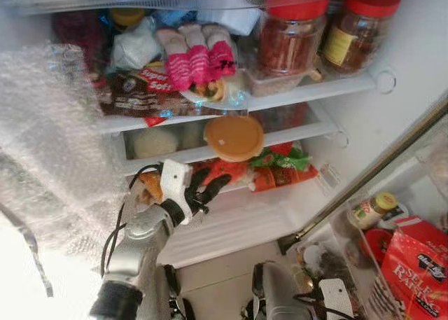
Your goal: Restocking fridge
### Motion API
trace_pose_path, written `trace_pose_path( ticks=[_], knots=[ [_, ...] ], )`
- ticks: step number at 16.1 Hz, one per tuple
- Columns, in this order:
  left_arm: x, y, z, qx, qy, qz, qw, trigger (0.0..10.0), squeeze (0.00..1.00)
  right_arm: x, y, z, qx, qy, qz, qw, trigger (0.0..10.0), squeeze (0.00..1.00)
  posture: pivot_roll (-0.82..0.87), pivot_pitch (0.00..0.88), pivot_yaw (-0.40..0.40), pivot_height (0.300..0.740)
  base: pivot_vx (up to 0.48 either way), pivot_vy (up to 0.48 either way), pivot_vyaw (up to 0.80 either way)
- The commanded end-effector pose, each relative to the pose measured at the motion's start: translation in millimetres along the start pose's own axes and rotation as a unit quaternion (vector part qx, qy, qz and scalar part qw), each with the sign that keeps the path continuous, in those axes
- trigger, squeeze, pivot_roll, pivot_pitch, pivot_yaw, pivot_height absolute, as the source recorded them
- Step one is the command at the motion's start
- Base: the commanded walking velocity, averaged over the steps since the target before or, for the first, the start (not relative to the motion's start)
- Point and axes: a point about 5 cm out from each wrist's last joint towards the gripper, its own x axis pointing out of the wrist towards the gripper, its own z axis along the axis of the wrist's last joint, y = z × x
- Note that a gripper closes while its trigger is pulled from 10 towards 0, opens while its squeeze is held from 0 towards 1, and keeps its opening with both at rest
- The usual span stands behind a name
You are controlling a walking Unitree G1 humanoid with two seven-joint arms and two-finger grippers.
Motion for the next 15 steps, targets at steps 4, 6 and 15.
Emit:
trace_pose_path(
  ticks=[4,6,15],
  knots=[
    [15.4,14.4,-4.0,0.001,0.012,0.01,1.0,10.0,0.0,0.1,9.4,-7.9,0.003,0.011,0.014,1.0,10.0,0.0,-0.1,0.179,-0.034,0.618,0.0,0.0,0.0],
    [22.6,16.5,-6.1,-0.02,0.008,0.011,1.0,10.0,0.0,0.2,10.0,-7.5,0.007,0.01,0.012,1.0,10.0,0.0,-0.11,0.179,-0.03,0.618,0.0,0.0,0.0],
    [44.0,28.9,11.4,-0.082,-0.075,0.1,0.989,10.0,0.0,0.0,8.9,-8.2,0.007,0.011,0.01,1.0,10.0,0.0,-0.12,0.179,-0.032,0.618,0.0,0.0,0.0]
  ],
)
